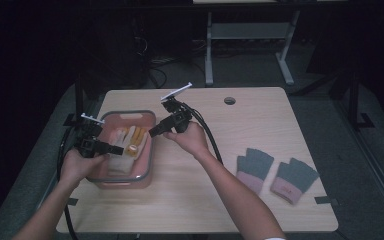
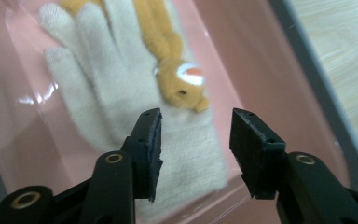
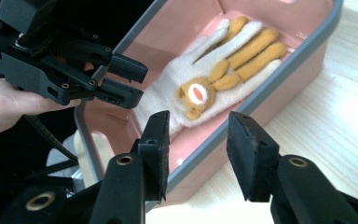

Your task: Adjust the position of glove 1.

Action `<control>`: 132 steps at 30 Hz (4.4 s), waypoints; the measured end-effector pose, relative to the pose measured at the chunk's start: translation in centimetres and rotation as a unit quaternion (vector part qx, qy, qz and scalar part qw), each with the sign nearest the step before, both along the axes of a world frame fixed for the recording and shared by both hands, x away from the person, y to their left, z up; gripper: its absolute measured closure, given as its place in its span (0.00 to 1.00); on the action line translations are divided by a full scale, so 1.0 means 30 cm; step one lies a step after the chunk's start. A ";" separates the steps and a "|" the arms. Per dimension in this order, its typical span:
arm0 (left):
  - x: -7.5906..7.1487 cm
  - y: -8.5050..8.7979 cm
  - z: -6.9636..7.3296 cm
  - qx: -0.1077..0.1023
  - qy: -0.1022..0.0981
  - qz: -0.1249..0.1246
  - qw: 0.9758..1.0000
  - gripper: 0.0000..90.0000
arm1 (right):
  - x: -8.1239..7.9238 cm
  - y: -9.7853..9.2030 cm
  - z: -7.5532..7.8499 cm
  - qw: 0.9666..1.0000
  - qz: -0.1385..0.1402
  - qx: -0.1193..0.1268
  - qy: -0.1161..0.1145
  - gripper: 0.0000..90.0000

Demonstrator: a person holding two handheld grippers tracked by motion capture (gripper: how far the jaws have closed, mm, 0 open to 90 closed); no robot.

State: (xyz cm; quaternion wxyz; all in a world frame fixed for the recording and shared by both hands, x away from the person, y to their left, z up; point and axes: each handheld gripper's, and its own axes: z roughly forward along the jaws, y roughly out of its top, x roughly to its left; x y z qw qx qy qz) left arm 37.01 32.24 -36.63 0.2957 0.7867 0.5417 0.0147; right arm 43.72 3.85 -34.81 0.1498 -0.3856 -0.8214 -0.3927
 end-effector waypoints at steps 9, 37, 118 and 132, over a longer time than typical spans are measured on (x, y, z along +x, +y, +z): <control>-0.009 -0.041 0.048 -0.031 -0.034 -0.011 0.999 0.49 | -0.019 -0.066 0.013 1.000 -0.016 0.003 -0.005 0.59; -0.010 -0.198 0.112 -0.059 -0.083 -0.041 0.994 0.30 | -0.056 -0.295 0.036 0.997 -0.072 0.009 -0.014 0.50; -0.088 -0.775 0.081 -0.093 -0.112 -0.181 0.973 0.24 | -0.303 -0.888 -0.065 0.981 -0.180 -0.054 -0.048 0.40; -0.115 -0.843 0.052 -0.094 -0.113 -0.200 0.969 0.24 | -0.364 -0.994 -0.123 0.974 -0.201 -0.091 -0.047 0.41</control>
